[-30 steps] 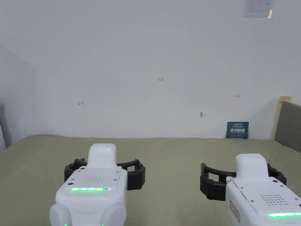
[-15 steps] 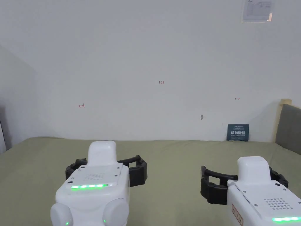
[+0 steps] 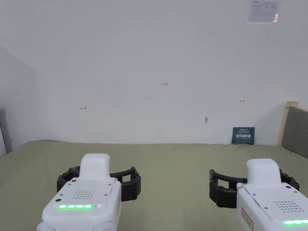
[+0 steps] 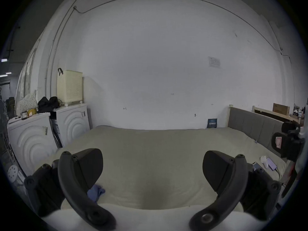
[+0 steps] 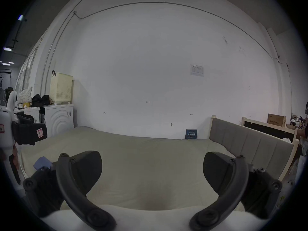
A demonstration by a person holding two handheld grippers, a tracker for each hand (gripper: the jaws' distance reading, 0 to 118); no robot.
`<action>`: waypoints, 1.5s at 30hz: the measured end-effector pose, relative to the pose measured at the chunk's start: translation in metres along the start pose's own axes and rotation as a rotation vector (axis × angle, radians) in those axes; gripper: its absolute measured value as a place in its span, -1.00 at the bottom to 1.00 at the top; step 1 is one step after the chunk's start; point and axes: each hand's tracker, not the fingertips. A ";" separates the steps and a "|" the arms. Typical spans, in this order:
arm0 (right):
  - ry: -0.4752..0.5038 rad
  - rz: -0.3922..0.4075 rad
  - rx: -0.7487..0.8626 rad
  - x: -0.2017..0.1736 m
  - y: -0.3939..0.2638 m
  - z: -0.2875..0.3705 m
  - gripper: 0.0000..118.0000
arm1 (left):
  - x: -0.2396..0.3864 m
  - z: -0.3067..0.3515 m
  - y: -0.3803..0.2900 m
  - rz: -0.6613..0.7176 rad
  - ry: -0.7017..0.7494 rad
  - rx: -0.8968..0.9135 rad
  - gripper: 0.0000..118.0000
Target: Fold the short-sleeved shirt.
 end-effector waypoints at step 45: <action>0.010 0.009 -0.018 0.005 -0.002 -0.002 1.00 | 0.001 0.005 -0.004 0.005 -0.005 -0.016 1.00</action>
